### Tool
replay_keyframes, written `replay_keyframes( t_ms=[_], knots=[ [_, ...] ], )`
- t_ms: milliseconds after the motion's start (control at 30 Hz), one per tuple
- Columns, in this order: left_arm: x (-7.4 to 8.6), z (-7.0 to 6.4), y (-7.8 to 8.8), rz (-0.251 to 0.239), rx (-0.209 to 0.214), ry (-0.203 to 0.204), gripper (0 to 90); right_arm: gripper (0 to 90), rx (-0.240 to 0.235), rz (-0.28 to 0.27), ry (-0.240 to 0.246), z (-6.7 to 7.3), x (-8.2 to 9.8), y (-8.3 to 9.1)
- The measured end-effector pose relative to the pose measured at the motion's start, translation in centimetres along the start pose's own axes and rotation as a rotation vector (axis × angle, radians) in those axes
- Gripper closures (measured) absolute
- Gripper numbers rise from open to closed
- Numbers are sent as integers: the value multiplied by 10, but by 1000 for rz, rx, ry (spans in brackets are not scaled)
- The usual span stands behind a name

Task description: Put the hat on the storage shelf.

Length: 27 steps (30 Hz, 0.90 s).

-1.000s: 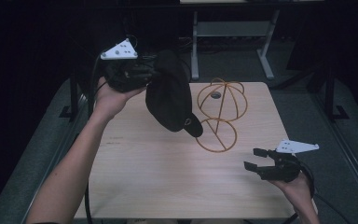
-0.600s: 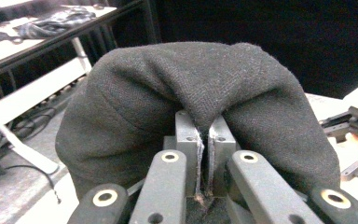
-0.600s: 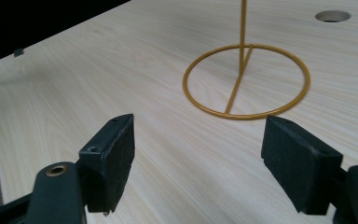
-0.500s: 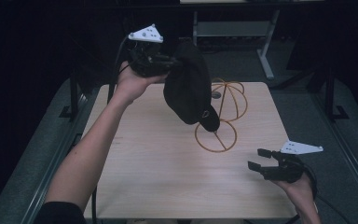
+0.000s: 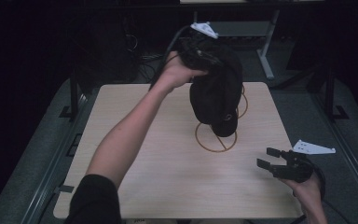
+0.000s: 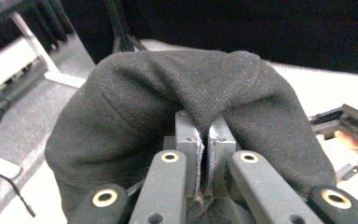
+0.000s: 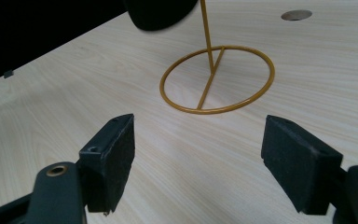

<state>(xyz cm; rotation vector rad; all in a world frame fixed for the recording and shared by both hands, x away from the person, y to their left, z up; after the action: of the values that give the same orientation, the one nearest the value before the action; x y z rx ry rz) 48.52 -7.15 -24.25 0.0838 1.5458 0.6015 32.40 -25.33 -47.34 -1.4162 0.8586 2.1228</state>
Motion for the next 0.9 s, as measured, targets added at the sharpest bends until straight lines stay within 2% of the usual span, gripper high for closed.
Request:
replay_keyframes(
  t_ms=[33,67,100,200,233,267,367,400,467,500,533,567,600,700,900],
  knots=[
    [1,-1,-10,12,6,5,865,254,0,6,0,-2,2,0],
    [2,-3,-28,12,26,25,864,255,-3,9,-4,-2,2,-1],
    [2,-3,-28,12,26,25,864,255,-3,9,-4,-2,2,-1],
    [5,-4,-50,19,45,53,862,255,-10,2,-5,-2,1,-1],
    [5,-4,-50,19,45,53,860,255,-11,3,-5,-2,2,-1],
    [8,-4,-59,31,51,69,854,255,-13,5,-6,-2,2,-2],
    [8,-4,-65,29,51,80,835,255,-17,3,-1,-2,1,-1],
    [10,-6,-72,51,58,93,807,255,-16,3,-3,-3,1,-1],
    [11,-7,-75,59,64,96,799,255,-17,2,-2,-3,1,-1],
    [11,-7,-77,61,64,109,774,255,-17,2,-4,-3,1,-1],
    [11,-7,-78,63,65,112,700,255,-18,6,-5,-2,2,-1],
    [13,-7,-79,68,68,120,700,255,-18,6,-5,-2,2,-1],
    [14,-7,-79,74,71,129,659,255,-18,9,-3,-2,2,-1],
    [11,-5,-72,63,63,126,597,255,-15,13,-3,-2,2,-1],
    [6,-6,-63,42,57,122,555,255,-15,19,10,0,3,-2]
  ],
)
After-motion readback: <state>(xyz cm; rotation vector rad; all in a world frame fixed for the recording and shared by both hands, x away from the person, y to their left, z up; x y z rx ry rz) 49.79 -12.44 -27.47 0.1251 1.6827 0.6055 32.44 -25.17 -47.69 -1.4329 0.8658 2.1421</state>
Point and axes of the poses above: each handheld gripper's, and its own axes: y roughly backward along the jaws, x roughly out of its underside, z roughly to its left, the point moved 9 cm from there along -y, roughly forward along the jaws, and after that the axes turned 11 degrees about -z, right-handed, at the moved point
